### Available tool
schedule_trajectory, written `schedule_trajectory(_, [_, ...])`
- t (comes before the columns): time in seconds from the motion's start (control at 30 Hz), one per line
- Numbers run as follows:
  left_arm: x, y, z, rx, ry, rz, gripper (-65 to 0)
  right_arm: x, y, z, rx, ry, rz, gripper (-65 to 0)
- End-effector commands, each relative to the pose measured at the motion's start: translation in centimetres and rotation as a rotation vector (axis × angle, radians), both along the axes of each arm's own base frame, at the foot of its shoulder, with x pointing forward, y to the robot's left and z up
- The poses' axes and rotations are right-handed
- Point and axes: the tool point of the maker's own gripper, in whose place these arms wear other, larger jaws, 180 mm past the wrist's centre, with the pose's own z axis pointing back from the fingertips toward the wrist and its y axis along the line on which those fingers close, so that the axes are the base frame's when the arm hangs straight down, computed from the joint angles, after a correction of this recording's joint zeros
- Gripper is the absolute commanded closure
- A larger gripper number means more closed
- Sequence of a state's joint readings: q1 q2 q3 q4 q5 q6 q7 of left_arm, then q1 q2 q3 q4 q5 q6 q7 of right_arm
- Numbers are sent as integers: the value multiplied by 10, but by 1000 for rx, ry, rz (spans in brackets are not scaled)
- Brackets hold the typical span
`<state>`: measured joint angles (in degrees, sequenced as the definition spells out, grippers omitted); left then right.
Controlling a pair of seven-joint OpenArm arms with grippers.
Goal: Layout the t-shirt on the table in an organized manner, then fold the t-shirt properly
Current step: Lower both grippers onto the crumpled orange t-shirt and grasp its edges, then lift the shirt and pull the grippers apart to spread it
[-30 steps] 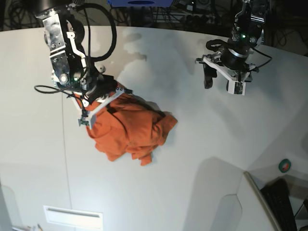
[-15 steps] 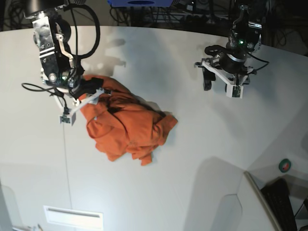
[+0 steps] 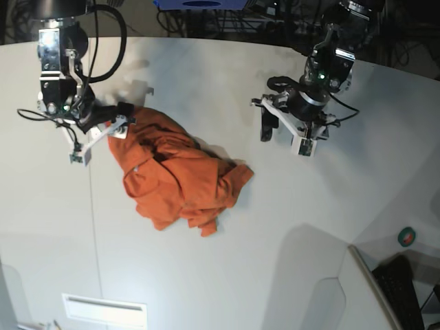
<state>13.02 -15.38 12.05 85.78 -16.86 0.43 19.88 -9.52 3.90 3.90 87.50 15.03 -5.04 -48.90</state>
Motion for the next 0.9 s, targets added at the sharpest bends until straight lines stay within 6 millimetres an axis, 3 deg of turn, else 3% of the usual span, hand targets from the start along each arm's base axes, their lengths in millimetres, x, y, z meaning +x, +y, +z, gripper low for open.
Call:
schedule_trajectory(0.0, [11,-1,8,-9,-38,1,-390,11,-3,8,-11,-42,11,-506])
schedule_trajectory(0.33, [71,-29,-5,-96,-30,92,-390,-4,2,-23,4,23,-1,-494])
schedule_trajectory(0.47, [93,-40,-14,-114,0,109,-390,-6,5,-24,11,28,-2,-402])
schedule_trajectory(0.6, [108,-56,-28,-128,52,114,-383,-6,5,-24,11,28,-2,-240])
schedule_trajectory(0.67, [110,-61,-36,-130,86,117,-304,-6,5,-24,11,28,-2,-134])
schedule_trajectory(0.73, [110,-57,-41,-122,102,126,-109,-7,3,-24,10,29,-8,0])
schedule_trajectory(0.77, [109,-55,-42,-123,104,131,-8,-11,3,-25,9,35,-9,0])
schedule_trajectory(0.8, [110,-53,-41,-119,97,132,0,-13,1,-25,7,35,-10,0])
schedule_trajectory(0.87, [112,-26,-36,-90,78,158,0,-15,1,-18,3,15,-6,0])
